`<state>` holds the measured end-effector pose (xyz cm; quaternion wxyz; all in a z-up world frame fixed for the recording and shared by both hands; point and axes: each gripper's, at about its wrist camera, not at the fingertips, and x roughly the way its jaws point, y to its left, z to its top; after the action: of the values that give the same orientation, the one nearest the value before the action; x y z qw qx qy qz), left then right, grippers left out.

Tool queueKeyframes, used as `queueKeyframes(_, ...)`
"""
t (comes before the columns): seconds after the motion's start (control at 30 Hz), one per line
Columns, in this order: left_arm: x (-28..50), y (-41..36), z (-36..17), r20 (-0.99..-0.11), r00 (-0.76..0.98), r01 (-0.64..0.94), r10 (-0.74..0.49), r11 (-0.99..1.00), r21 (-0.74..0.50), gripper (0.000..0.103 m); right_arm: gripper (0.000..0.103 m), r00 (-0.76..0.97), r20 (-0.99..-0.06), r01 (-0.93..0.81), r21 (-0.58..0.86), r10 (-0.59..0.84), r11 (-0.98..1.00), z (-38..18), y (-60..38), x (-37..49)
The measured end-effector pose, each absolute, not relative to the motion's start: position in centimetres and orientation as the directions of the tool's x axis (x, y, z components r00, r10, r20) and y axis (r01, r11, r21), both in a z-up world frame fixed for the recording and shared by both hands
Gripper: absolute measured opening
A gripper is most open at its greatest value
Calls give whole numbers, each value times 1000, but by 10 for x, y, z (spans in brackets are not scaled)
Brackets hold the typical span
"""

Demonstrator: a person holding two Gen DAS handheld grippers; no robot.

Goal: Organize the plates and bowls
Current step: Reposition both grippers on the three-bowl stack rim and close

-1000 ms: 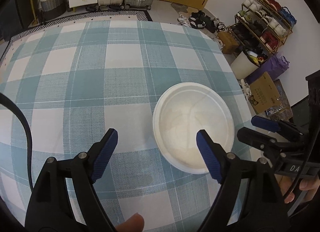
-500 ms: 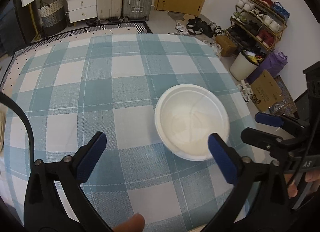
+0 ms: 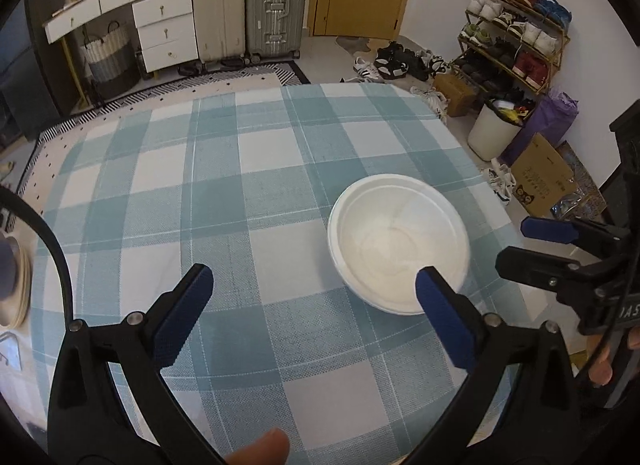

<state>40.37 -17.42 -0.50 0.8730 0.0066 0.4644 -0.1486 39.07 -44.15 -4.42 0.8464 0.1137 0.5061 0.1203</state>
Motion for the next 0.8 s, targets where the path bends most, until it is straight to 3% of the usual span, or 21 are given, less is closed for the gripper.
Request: queueKeyframes(0.8,448,-192,-51,-842,469,270,-268,951,-152,101,92,406,-857,-75,314,317,946,-81,-438,425)
